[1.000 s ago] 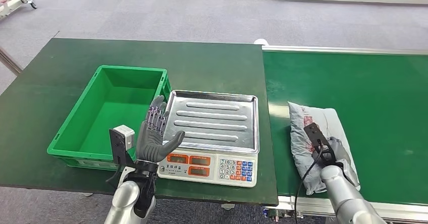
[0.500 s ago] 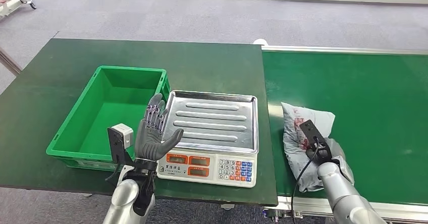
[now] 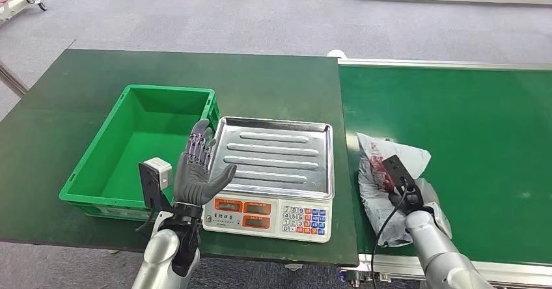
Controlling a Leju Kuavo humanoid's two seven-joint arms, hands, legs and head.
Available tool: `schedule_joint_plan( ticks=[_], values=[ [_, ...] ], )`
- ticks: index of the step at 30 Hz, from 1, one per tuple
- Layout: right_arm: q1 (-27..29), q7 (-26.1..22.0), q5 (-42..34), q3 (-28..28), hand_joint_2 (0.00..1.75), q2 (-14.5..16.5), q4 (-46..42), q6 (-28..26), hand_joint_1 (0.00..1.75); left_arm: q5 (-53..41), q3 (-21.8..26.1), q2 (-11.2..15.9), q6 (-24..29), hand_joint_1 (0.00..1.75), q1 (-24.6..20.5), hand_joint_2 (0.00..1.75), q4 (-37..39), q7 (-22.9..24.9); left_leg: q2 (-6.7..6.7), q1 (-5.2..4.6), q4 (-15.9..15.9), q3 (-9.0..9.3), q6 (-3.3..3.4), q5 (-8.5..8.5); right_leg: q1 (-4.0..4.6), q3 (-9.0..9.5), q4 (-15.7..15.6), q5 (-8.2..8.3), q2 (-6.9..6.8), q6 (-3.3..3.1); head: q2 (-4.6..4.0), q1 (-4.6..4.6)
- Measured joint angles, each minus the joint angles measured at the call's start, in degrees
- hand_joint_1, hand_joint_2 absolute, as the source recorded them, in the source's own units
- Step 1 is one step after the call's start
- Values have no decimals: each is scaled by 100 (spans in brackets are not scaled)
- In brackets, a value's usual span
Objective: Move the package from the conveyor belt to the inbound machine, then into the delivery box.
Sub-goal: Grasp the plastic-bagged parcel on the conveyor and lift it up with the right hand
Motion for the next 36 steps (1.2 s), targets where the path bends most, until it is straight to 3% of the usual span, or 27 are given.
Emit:
schedule_joint_plan(
  ticks=[3, 11, 22, 36],
  values=[
    [11, -341, -8, 0, 175, 13, -153, -67, 175, -8, 2, 21, 54, 0, 14, 175, -2, -22, -1, -1, 0, -13, 1, 2, -2, -13, 1, 2, -1, 1, 0, -1],
    [79, -593, -6, 48, 175, 30, -903, -29, 175, -49, 2, 47, 103, 0, 84, 175, -3, -102, -10, -1, 0, -39, 1, 4, -3, -36, 3, 4, -5, 3, 0, -1],
    [106, 5, 591, 677, 175, -145, -3091, 126, 175, -207, 13, 22, 136, 0, 218, 175, -46, -228, -10, -4, 0, -59, 2, 3, -5, -59, 3, 3, -3, 4, 0, -1],
    [-129, -64, 420, 1098, 175, -386, -3459, 328, 175, -222, 28, 21, 153, 0, 343, 175, -215, -240, -11, -4, 0, -62, 2, 3, -5, -59, 3, 3, -5, 4, 0, -1]
  ],
)
